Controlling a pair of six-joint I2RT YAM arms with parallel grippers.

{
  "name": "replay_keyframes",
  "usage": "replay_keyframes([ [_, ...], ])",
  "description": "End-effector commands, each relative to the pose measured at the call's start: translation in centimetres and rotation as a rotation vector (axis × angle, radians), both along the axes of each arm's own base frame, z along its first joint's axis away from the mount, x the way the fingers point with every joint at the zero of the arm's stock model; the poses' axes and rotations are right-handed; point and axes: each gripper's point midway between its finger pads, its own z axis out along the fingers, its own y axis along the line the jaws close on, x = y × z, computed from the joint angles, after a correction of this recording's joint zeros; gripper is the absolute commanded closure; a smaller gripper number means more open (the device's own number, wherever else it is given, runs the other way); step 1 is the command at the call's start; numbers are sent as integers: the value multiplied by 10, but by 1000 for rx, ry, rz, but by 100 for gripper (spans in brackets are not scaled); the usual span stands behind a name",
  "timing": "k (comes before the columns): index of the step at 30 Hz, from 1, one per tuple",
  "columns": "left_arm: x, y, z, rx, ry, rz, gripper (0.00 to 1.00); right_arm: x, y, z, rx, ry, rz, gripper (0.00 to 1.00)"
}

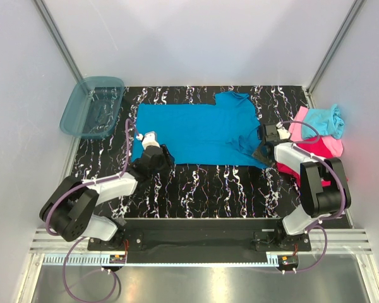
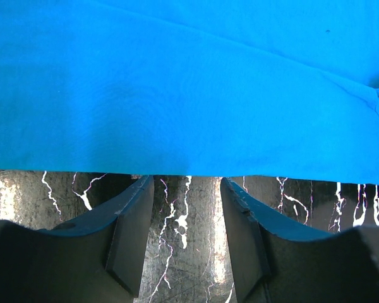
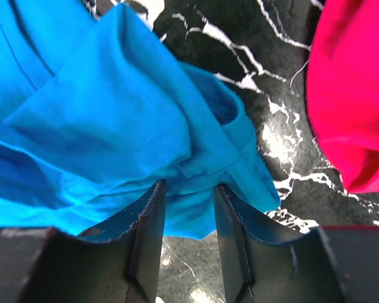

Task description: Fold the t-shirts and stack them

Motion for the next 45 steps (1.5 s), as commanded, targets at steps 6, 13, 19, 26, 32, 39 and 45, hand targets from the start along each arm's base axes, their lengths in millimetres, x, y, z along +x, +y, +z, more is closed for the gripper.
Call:
replay_keyframes([
  [6,10,-5,21,-34,-80,-1,49,29,-1,33,23,-123,-33,58],
  [13,11,-7,19,-34,-74,-4,49,26,4,57,54,-166,-12,58],
  [19,11,-6,19,-34,-74,-3,49,25,5,74,66,-199,-2,57],
  [26,11,-7,21,-38,-79,-2,49,35,-3,60,12,-156,-19,57],
  [32,9,-4,21,-33,-79,1,49,40,-9,22,15,-90,-60,57],
  [39,10,-4,20,-30,-79,1,50,48,-17,18,27,-95,-82,58],
  [45,11,-6,21,-32,-79,-1,49,47,-20,18,43,-97,-85,58],
])
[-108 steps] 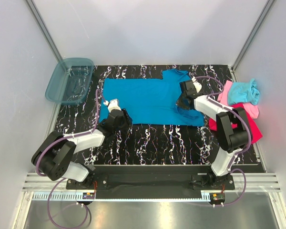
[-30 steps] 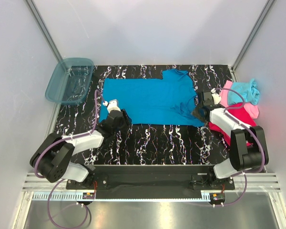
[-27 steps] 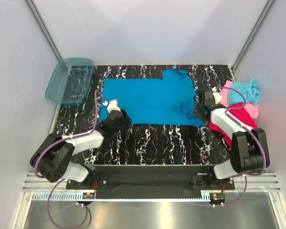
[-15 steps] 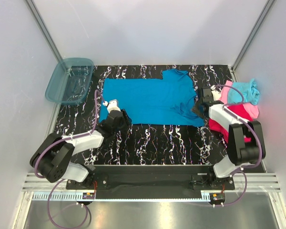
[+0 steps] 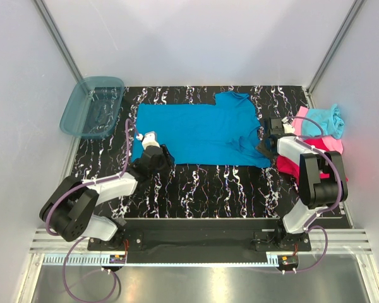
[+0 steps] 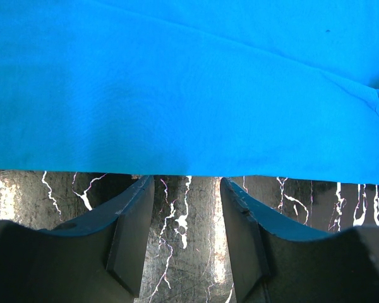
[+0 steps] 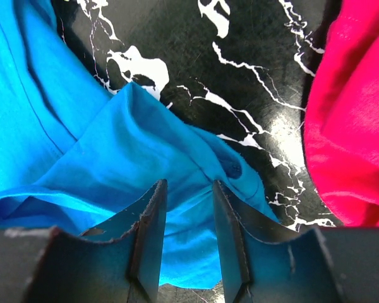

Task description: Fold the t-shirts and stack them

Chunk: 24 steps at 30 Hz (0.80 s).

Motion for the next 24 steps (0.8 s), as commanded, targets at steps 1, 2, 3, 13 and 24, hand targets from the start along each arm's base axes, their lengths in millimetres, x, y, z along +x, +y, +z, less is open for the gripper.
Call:
replay_keyframes([
  [1,11,-5,20,-31,-79,0,50,15,-2,15,6,-68,-14,58],
  [2,10,-5,20,-31,-79,0,49,14,-2,13,8,-62,-14,59],
  [3,10,-6,21,-32,-80,-1,49,14,-1,13,8,-65,-12,59],
  [13,10,-4,19,-28,-77,1,50,15,2,11,34,-79,-10,100],
  [24,11,-5,19,-31,-77,1,49,16,3,27,42,-119,-3,84],
])
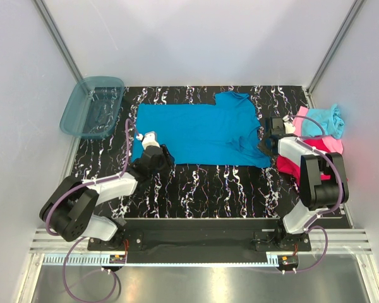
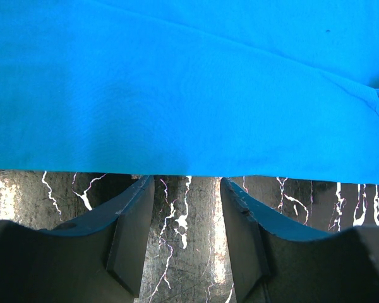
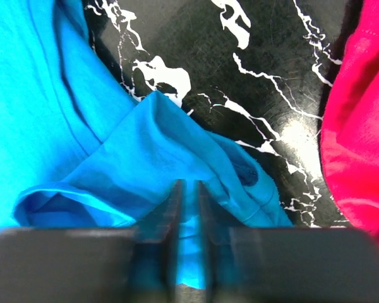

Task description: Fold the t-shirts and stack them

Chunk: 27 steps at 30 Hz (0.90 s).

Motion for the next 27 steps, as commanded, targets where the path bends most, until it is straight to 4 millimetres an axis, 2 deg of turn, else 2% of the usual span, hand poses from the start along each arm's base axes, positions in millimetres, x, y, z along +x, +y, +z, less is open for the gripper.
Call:
replay_keyframes([
  [1,11,-5,19,-31,-77,1,49,6,0,21,15,-69,-5,72],
  [4,11,-6,19,-32,-77,-1,49,5,1,22,19,-68,-3,65],
  [8,11,-6,19,-32,-77,-1,49,4,5,24,37,-69,3,61],
  [17,11,-6,20,-34,-79,-1,50,-7,12,12,78,-34,15,58],
  [27,11,-6,20,-36,-79,-1,49,-18,11,1,79,-4,13,58],
])
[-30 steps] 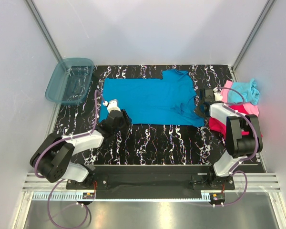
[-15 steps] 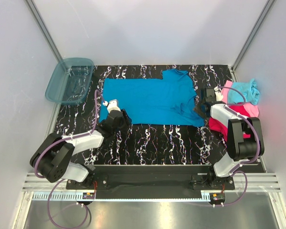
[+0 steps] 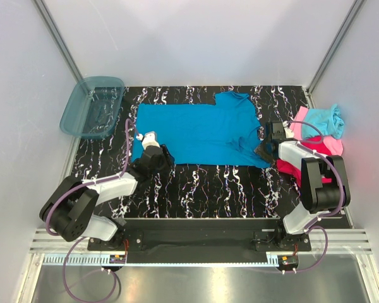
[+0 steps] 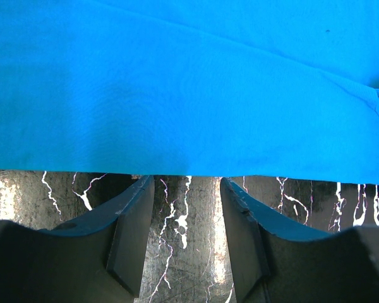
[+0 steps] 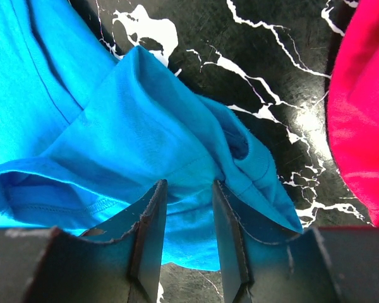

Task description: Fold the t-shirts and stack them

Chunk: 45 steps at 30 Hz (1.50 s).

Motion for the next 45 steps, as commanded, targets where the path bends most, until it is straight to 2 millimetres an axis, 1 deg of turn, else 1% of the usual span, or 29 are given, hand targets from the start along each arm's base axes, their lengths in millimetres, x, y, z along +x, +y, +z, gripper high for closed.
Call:
replay_keyframes([
  [1,11,-6,21,-37,-81,-1,49,3,1,10,13,-36,-7,58],
  [5,11,-5,21,-35,-80,2,49,3,2,10,19,-34,-7,58],
  [8,11,-5,21,-35,-80,2,49,2,1,14,17,-45,-7,58],
  [9,10,-6,21,-35,-80,0,49,2,1,18,15,-55,-5,58],
  [14,11,-5,22,-37,-83,2,49,-4,-13,30,-60,-61,-17,58],
  [18,11,-6,22,-39,-83,-1,50,-12,-22,27,-93,-50,-47,58],
  [28,10,-5,23,-38,-87,0,50,-17,-20,12,-90,-3,-43,58],
  [32,10,-5,23,-39,-87,2,50,-17,-21,8,-96,4,-46,58],
  [37,10,-5,23,-38,-87,1,49,-9,-23,5,-105,-1,-51,58],
  [41,9,-5,22,-35,-84,1,50,0,-23,12,-107,-22,-54,58],
  [45,10,-4,21,-33,-83,2,49,4,-22,17,-106,-37,-54,58],
])
